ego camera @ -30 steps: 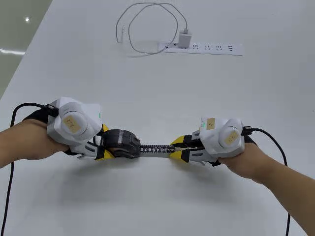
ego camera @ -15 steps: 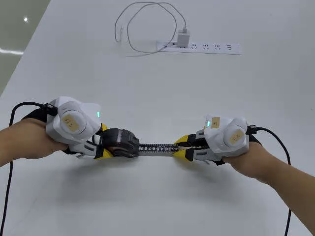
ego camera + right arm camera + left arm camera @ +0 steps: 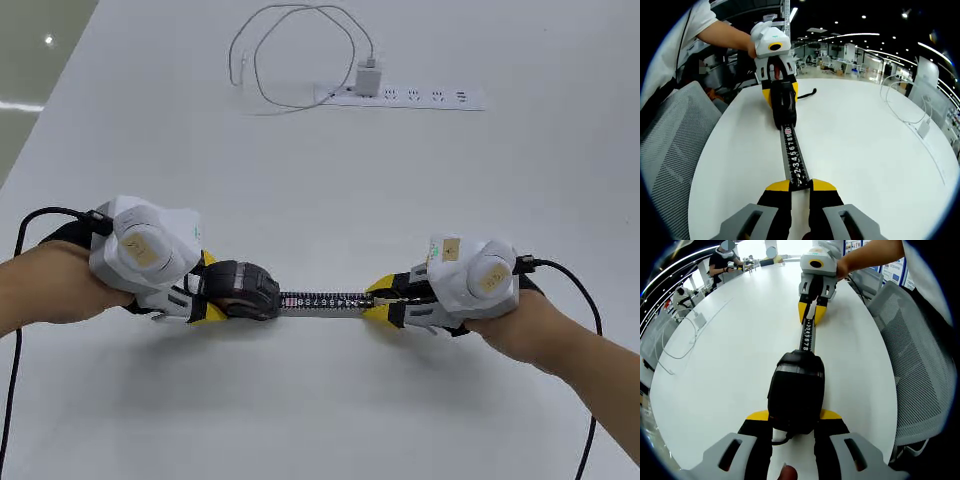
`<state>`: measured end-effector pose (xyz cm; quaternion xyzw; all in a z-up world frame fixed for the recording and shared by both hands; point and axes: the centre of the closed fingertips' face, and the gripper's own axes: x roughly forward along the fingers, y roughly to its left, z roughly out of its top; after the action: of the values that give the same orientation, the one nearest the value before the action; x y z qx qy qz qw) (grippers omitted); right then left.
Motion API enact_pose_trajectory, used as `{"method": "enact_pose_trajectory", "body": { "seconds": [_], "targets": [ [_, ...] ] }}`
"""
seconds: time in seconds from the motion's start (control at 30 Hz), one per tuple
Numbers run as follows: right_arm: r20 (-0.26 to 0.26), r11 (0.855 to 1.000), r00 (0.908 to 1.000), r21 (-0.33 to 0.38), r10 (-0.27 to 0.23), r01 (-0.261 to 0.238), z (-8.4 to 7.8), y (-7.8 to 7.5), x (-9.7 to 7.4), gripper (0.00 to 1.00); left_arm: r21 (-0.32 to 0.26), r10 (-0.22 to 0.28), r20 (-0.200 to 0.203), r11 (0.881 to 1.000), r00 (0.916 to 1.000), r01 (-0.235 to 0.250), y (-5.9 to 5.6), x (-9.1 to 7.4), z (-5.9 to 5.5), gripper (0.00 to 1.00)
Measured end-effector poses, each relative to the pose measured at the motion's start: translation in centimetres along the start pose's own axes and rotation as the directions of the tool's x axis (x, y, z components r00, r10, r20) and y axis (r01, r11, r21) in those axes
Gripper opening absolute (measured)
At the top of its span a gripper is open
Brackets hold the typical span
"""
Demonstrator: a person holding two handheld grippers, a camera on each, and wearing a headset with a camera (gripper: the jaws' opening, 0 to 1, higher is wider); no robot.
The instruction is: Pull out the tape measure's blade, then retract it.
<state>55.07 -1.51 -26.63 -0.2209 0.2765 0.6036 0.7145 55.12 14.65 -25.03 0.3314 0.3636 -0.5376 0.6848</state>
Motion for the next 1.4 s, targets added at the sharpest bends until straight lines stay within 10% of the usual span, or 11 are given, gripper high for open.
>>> {"method": "enact_pose_trajectory", "body": {
  "seconds": [1.4],
  "targets": [
    [-0.043, 1.000, 0.9987, 0.015, -0.027, 0.027, -2.6, -0.4, -3.0, 0.08, 0.000, 0.004, -0.001, 1.000, 1.0000, -0.004, -0.1, 0.1, 0.0, 0.27]
  ]
}}
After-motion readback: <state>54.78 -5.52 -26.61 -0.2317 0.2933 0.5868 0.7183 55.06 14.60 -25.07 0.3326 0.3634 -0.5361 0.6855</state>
